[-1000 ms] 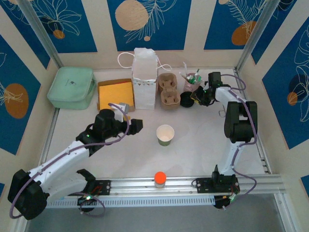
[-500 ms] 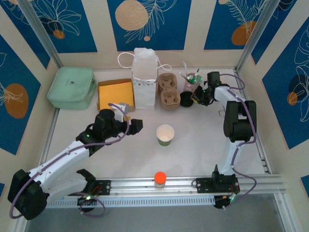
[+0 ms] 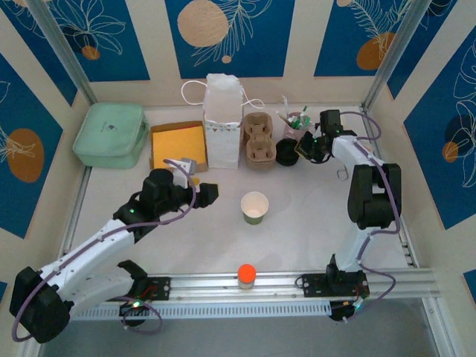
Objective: Pack the takeout coffee
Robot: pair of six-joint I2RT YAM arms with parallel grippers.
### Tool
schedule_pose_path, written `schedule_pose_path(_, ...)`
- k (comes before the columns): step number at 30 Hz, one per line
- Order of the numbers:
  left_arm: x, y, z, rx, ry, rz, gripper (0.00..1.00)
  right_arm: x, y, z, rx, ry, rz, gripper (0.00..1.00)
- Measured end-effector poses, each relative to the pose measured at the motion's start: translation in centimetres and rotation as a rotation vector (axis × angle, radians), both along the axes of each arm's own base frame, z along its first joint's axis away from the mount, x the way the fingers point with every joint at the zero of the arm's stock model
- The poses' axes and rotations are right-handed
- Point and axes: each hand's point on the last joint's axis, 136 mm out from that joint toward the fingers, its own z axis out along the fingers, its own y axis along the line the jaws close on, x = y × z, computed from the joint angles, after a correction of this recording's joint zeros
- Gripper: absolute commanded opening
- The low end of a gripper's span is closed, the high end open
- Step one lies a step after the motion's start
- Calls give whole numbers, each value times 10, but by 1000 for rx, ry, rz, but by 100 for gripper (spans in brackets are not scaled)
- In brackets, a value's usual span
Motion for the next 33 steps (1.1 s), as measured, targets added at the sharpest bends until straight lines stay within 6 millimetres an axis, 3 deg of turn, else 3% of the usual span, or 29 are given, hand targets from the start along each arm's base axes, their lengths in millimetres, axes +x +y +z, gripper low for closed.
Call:
schedule_pose_path(10,-3,2,6,-11,-13,0,86,-19,3,35,-88,-77,31,0)
schedule_pose_path(20,-5,-3,17,-48,-7,-18,86,-63,8,83,-266,-204,74,0)
schedule_pose_path(26,-7,-20,32,-126,52,-68,88,-91,12,111,-409,-316,107,0)
schedule_pose_path(33,-10,-50,58,-348,212,-142,91,-125,26,166,-566,-582,162,0)
